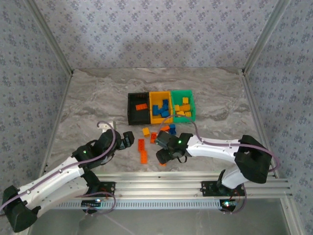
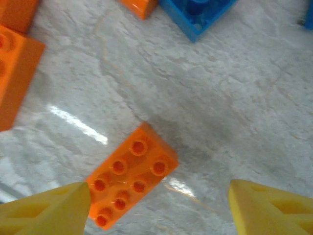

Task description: Sort the legos into containers by color

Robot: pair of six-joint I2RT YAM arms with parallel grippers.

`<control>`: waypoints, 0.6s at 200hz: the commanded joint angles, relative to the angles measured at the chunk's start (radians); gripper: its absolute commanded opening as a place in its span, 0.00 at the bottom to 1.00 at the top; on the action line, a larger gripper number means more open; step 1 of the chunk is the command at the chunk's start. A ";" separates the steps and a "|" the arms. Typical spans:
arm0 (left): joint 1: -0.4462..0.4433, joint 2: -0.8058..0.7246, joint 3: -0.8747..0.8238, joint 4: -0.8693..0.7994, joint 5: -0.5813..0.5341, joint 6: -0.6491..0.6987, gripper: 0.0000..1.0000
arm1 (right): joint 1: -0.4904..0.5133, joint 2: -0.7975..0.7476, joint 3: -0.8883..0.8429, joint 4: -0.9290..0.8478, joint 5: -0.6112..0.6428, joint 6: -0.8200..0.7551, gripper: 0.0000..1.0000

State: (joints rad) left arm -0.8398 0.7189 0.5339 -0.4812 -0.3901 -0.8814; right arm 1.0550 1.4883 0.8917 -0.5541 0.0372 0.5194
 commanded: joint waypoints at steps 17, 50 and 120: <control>-0.006 -0.053 -0.002 -0.048 -0.023 -0.010 0.99 | -0.054 0.111 0.080 -0.118 -0.204 0.101 0.76; -0.005 -0.113 -0.023 -0.049 -0.020 -0.020 1.00 | -0.044 0.214 0.139 -0.225 -0.189 0.137 0.77; -0.004 -0.146 -0.052 -0.030 0.008 -0.016 0.99 | -0.044 0.290 0.198 -0.275 -0.124 0.125 0.64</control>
State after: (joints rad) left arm -0.8398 0.5705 0.4774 -0.5060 -0.3893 -0.8928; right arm 1.0084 1.7542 1.0790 -0.7563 -0.1127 0.6411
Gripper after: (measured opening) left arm 0.994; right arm 0.684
